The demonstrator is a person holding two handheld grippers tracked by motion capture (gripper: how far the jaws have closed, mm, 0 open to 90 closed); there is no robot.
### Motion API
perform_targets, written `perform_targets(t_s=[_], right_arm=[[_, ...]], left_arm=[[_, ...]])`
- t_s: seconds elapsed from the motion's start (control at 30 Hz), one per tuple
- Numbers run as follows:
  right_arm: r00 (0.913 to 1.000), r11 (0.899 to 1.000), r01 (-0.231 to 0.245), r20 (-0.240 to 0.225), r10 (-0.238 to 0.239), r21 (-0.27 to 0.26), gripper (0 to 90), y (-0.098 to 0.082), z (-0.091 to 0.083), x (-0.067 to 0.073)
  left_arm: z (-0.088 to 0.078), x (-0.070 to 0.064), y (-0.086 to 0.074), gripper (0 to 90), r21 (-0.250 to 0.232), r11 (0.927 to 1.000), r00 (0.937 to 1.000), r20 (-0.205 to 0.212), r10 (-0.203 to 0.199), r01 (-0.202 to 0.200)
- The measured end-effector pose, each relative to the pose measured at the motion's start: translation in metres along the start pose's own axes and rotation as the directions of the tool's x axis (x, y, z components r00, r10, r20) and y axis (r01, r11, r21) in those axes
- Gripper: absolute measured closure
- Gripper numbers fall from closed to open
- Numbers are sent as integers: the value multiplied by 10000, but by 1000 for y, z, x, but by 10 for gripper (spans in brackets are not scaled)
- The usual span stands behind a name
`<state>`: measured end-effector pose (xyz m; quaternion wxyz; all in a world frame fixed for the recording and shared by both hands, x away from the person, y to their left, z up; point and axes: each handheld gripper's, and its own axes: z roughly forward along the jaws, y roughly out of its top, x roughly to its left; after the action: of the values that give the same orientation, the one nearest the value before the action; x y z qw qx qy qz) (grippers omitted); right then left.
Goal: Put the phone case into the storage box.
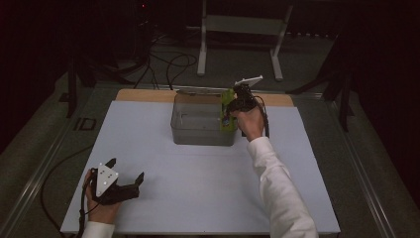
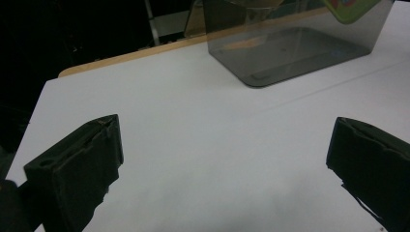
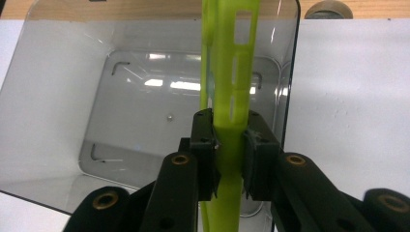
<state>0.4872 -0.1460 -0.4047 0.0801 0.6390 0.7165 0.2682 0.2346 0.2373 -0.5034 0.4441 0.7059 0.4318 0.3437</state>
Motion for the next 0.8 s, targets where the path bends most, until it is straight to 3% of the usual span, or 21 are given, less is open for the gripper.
perform_targets(t_s=[0.8], right_arm=[[9990,9981,-257,383,235,569,773,-3,21,2]], left_arm=[[0,0,0,0,4,10000,10000,-35,3,-3]])
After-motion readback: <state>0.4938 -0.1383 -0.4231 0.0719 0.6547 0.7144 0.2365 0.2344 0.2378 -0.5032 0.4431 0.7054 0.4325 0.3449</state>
